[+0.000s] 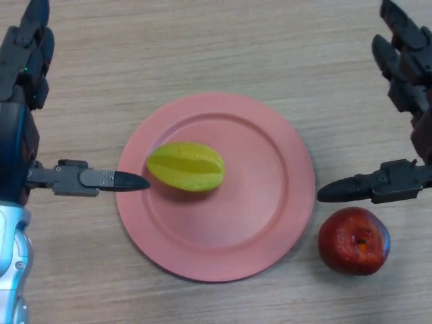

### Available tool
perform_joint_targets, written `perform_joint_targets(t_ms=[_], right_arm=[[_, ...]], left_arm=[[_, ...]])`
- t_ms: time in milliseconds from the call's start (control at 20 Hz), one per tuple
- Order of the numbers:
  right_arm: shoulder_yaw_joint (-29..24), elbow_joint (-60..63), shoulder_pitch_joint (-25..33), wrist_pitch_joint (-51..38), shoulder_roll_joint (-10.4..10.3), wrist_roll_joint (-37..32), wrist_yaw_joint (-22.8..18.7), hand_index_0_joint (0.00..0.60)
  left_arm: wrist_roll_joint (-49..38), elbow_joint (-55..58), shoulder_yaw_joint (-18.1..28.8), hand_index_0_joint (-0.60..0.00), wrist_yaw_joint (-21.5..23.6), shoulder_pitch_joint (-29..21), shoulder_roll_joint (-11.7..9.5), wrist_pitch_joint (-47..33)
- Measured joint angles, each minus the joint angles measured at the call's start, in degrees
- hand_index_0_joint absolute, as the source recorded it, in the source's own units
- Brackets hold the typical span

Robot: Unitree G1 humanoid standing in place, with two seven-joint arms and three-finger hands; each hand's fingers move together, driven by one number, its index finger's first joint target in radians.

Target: Pick up the yellow starfruit and place it on the plate

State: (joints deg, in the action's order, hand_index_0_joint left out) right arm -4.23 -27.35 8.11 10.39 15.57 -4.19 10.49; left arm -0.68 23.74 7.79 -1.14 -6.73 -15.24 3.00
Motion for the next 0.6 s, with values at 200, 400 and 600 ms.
perform_joint_targets(t_ms=[200, 400, 600], right_arm=[[-0.14, 1.35, 0.41, 0.01, 0.0, -0.75, -0.04, 0.0], [-0.15, 2.24, 0.45, 0.01, 0.02, -0.59, -0.05, 0.0], [-0.12, 2.24, 1.24, 0.0, 0.03, 1.67, -0.06, 0.0]], left_arm=[[-0.05, 0.07, 0.01, 0.0, 0.0, -0.14, -0.07, 2.72], [0.22, 0.55, -0.03, 0.0, -0.05, 1.9, 0.11, 2.69], [0.19, 0.55, 0.0, 0.0, -0.14, 1.96, 0.09, 2.69]])
